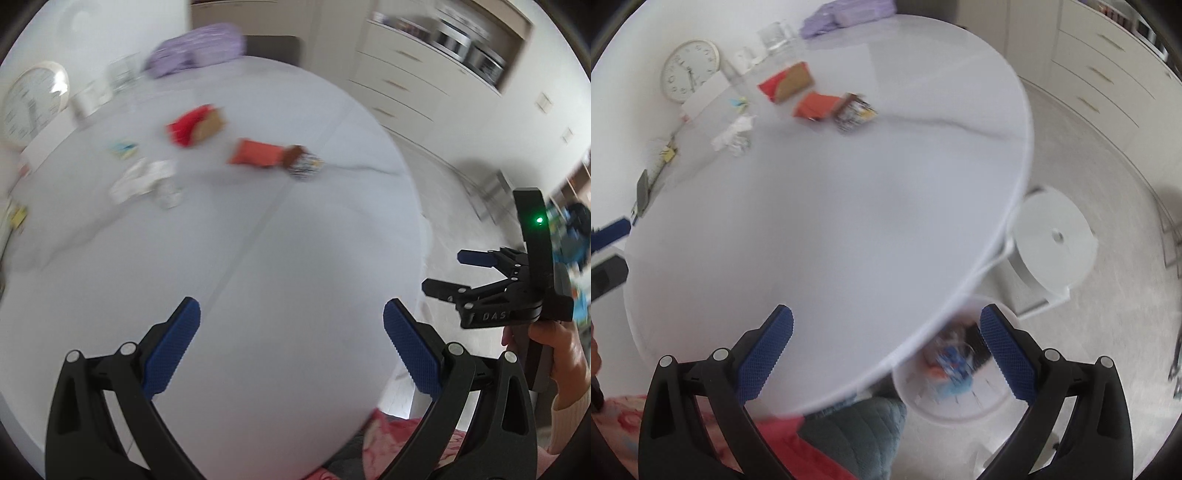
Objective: Collect trash
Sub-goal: 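Move both open tools back over the table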
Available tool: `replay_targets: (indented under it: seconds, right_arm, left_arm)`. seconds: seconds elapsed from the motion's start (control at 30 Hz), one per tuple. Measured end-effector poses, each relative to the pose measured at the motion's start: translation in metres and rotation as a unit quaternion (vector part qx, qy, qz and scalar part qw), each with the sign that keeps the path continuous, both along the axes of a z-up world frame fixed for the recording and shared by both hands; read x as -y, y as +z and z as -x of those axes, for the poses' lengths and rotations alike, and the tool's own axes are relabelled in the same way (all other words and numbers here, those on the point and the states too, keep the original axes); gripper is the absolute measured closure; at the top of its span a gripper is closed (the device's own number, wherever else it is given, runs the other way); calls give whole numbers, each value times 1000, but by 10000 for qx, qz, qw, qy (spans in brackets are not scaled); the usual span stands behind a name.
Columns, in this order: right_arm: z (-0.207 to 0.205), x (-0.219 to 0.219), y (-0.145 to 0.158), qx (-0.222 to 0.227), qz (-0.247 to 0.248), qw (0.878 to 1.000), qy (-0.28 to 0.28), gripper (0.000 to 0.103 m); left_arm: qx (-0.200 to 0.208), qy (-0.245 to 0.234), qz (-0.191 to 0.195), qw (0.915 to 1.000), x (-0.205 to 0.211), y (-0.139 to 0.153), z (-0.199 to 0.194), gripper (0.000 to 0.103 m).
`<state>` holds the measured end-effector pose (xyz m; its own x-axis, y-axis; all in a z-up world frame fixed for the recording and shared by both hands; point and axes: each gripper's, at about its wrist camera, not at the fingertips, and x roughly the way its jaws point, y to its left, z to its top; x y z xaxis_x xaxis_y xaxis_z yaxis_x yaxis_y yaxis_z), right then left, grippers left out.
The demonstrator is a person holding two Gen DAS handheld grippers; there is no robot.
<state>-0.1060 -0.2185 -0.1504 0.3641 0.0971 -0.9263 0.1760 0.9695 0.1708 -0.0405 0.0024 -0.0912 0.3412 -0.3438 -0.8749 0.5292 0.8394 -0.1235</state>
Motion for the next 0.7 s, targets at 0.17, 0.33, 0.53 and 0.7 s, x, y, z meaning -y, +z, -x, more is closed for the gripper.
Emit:
replay_targets:
  seconds: [0.17,0.33,0.53,0.7]
  right_arm:
    - [-38,-30,8,66,-32,9995,322,3]
    - [-65,-53,14,77,37,9976,680,3]
    - [-96,-66,16,72,143,9960,882,3]
    - [-130,-71,15,52,150,9949,995,3]
  left_arm:
    - [-91,666,135,9976,-46,-5,-22,8]
    - [-164,1136,223,9931,-73,-13,-46,8]
    - [-118,1191,210,9926,-80,-20,-72,8]
    - [-87,1168,119,9930,-83,-29,-109,8]
